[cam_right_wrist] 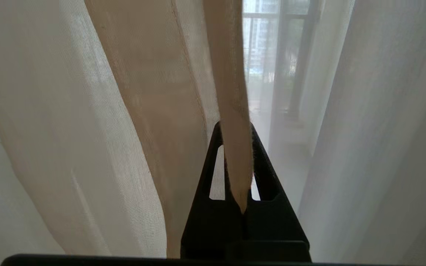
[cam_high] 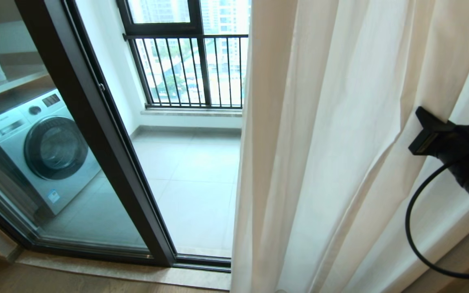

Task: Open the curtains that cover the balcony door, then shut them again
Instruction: Pull the inner curtains open on both sides

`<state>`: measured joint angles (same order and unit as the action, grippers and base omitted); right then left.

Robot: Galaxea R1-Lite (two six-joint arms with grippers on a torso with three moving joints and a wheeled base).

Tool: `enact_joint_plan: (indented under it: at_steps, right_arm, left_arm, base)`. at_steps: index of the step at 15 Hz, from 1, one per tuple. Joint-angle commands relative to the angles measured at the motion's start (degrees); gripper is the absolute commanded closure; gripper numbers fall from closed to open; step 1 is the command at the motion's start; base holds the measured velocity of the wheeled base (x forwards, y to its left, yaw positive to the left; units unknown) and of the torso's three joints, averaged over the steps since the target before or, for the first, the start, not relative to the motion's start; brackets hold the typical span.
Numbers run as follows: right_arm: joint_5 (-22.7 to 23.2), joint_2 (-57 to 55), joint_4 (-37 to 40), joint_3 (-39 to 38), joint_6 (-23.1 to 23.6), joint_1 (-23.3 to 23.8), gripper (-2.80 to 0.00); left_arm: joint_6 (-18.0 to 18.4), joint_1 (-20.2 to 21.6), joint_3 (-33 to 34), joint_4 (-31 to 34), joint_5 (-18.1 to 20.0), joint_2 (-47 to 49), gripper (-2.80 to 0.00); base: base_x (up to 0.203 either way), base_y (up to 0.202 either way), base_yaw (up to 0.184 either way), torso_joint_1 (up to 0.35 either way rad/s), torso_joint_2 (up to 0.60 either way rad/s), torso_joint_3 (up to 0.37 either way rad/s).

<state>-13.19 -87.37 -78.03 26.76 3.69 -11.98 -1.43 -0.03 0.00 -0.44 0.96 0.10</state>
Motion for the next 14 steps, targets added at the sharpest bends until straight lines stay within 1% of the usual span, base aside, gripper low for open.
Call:
enact_joint_plan:
  at_steps: [1, 5, 7, 9, 14]
  right_arm:
    - [0.1, 1.8, -0.3, 0.1, 0.5, -0.1, 0.0]
    - [0.2, 6.2, 2.1, 0.0, 1.0, 0.0, 0.0]
    - [0.1, 8.7, 6.2, 0.3, 1.0, 0.2, 0.0]
    - [0.1, 9.9, 9.2, 0.6, 1.0, 2.3, 0.0]
    - [0.1, 10.0, 9.7, 0.3, 0.6, 10.9, 0.0]
  left_arm:
    - [0.0, 0.0, 0.0, 0.0, 0.0, 0.0, 0.0]
    - [0.0, 0.0, 0.0, -0.1, 0.0, 0.0, 0.0]
    - [0.0, 0.0, 0.0, 0.0, 0.0, 0.0, 0.0]
    - [0.0, -0.1, 0.0, 0.0, 0.0, 0.0, 0.0]
    - [0.0, 0.0, 0.0, 0.0, 0.0, 0.0, 0.0]
  base:
    - [0.0, 0.0, 0.0, 0.0, 0.0, 0.0]
    - [0.0, 0.0, 0.0, 0.0, 0.0, 0.0]
    - [0.0, 0.0, 0.0, 0.0, 0.0, 0.0]
    - [0.0, 0.0, 0.0, 0.0, 0.0, 0.0]
    - [0.0, 0.0, 0.0, 0.0, 0.0, 0.0]
